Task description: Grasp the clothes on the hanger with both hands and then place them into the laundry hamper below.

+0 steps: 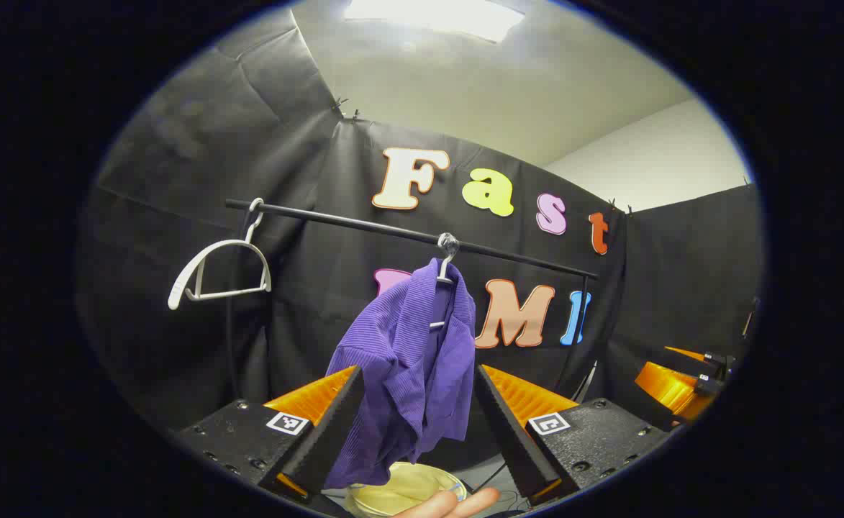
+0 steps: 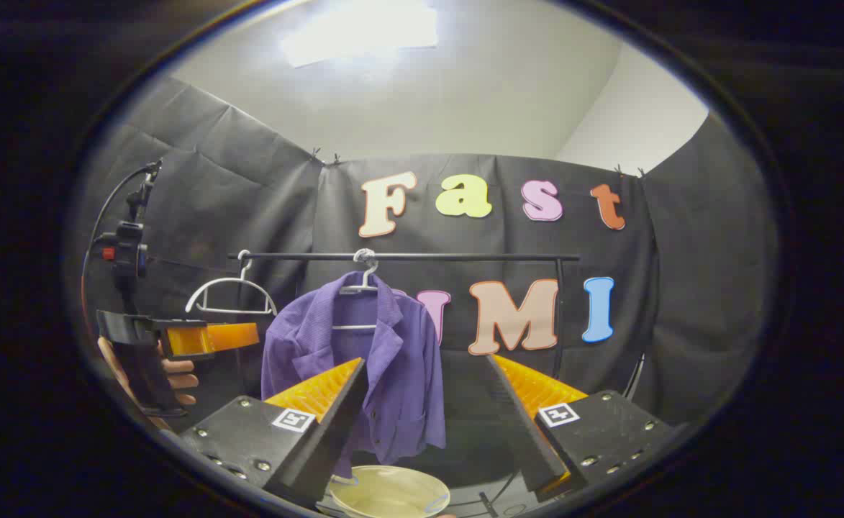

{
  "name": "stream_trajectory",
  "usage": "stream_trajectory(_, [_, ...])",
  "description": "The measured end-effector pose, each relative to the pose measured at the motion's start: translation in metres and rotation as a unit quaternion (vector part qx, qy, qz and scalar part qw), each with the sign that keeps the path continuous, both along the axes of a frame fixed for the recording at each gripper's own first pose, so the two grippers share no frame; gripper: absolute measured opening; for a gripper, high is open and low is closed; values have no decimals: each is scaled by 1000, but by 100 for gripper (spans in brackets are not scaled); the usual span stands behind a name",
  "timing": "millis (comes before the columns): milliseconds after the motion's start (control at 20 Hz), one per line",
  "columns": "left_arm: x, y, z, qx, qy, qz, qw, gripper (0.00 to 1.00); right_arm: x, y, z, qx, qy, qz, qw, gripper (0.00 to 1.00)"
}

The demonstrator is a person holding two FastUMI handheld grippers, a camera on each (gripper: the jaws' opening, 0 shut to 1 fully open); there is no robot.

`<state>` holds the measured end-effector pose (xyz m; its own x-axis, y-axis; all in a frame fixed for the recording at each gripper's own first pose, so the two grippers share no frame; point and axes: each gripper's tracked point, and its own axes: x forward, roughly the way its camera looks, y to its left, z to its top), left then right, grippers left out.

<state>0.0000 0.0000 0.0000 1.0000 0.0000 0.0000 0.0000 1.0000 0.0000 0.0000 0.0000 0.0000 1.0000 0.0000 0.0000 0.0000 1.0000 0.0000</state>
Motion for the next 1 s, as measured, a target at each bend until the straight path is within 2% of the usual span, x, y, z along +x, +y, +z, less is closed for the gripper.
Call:
stream_trajectory(50, [1,0,-2,3,0,2,1000,95,-2,0,2,2,-1,0,1000,93])
stream_trajectory(100, [2,1,0,7,-4,4,1000,92,-3,0,1,3,-2,1,1000,97])
stream_trajectory(150, [2,2,1,12,-10,7,1000,92,-4,1,0,5,-1,3,1000,93])
stream_trajectory(250, [4,3,7,19,-27,13,999,92,-4,0,-3,7,3,5,1000,93])
stream_trajectory(300, [4,4,12,21,-37,15,999,92,-4,1,-5,7,5,7,1000,97])
stream_trajectory(400, [5,6,19,26,-47,20,998,92,-2,0,-11,4,10,9,1000,97])
stream_trajectory(450, [7,8,21,29,-51,24,998,92,-3,0,-15,4,11,10,1000,93])
stream_trajectory(500, [8,9,24,33,-55,27,998,92,-3,-1,-17,8,11,14,1000,100])
stream_trajectory(550, [10,10,25,38,-57,30,997,92,-5,0,-21,14,10,18,1000,97])
stream_trajectory(600, [13,10,23,40,-55,31,997,95,-3,1,-23,22,10,22,999,97])
stream_trajectory(650, [16,6,20,42,-52,27,997,92,1,2,-26,30,9,27,999,97])
stream_trajectory(850, [29,5,7,55,-51,31,997,92,21,9,-34,59,4,54,997,93])
stream_trajectory(900, [34,5,4,62,-52,33,996,92,27,9,-37,63,6,52,997,97])
stream_trajectory(950, [39,3,0,66,-51,36,996,95,33,11,-43,63,11,54,996,93])
stream_trajectory(1000, [43,1,-4,72,-47,37,996,92,40,15,-47,62,14,59,996,100])
